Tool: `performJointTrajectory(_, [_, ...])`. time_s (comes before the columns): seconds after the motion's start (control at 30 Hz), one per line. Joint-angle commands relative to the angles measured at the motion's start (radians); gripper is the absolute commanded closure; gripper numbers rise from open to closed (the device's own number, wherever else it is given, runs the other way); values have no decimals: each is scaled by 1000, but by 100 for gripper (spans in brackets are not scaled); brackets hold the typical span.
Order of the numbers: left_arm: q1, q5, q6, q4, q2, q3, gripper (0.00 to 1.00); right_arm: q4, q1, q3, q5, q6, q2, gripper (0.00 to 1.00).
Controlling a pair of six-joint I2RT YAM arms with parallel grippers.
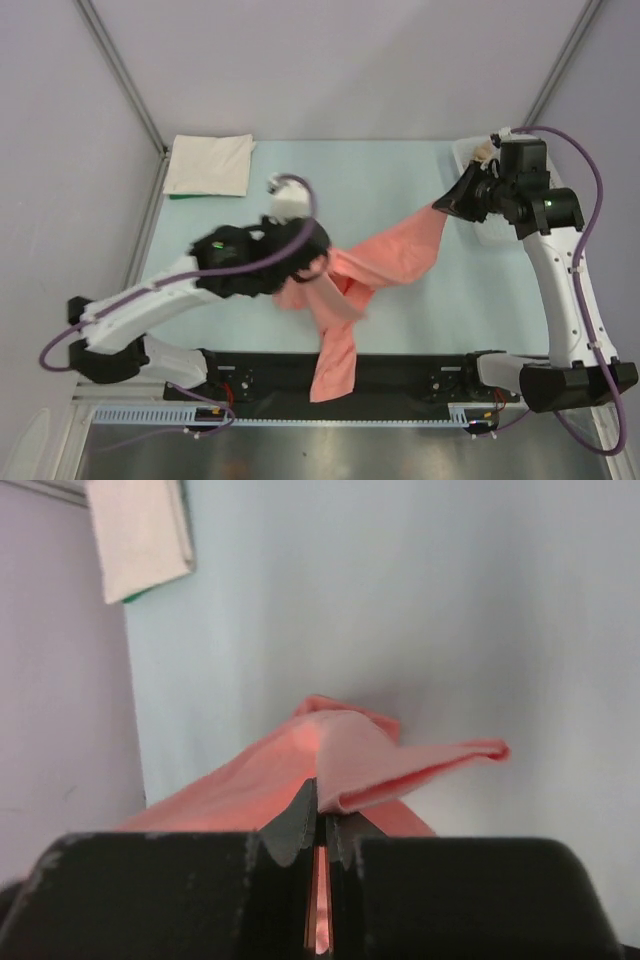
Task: Fold and stack the t-shirts
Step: Flatten the tshirt out
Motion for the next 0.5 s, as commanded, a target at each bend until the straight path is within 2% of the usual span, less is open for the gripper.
performJointTrajectory(0.0, [87, -284, 204, -136, -147, 161, 99, -37, 71, 133, -45, 38, -54, 100])
performJointTrajectory(0.03, [87, -301, 300, -61, -200, 165, 100, -16, 86, 141, -75, 46, -85, 100])
performJointTrajectory(0.07, [87, -324, 509, 122, -233, 149, 100, 46, 118, 144, -112, 69, -105, 100])
performJointTrajectory(0.13, [87, -370, 724, 324, -332, 113, 100, 134, 163, 131, -251, 106, -148, 100])
performJointTrajectory(0.17, [87, -463, 981, 589, -362, 58, 100, 251, 198, 118, -305, 142, -160, 100])
performJointTrajectory(0.2, [87, -499, 1136, 755, -397, 23, 100, 325, 306, 103, -400, 153, -174, 100])
performJointTrajectory(0.23, [87, -521, 1315, 950, -424, -18, 100, 393, 374, 76, -419, 156, -191, 100])
performJointTrajectory(0.27, [87, -528, 1710, 1420, -473, -111, 100, 492, 446, 68, -415, 152, -220, 100])
performJointTrajectory(0.3, [86, -501, 1877, 1610, -484, -138, 100, 522, 594, 66, -377, 144, -229, 100])
performJointTrajectory(0.33, [86, -480, 2094, 1733, -488, -138, 100, 548, 655, 75, -355, 147, -229, 100])
performJointTrajectory(0.37, [87, -457, 2164, 1859, -479, -99, 100, 594, 726, 81, -338, 152, -214, 100])
performJointTrajectory(0.4, [86, -405, 2209, 1883, -471, -68, 100, 605, 784, 101, -311, 147, -197, 100])
performJointTrajectory(0.43, [87, -380, 2238, 1885, -462, -34, 100, 599, 914, 130, -287, 126, -176, 100])
performJointTrajectory(0.47, [87, -355, 2278, 1888, -443, 28, 100, 552, 985, 212, -245, 103, -127, 100])
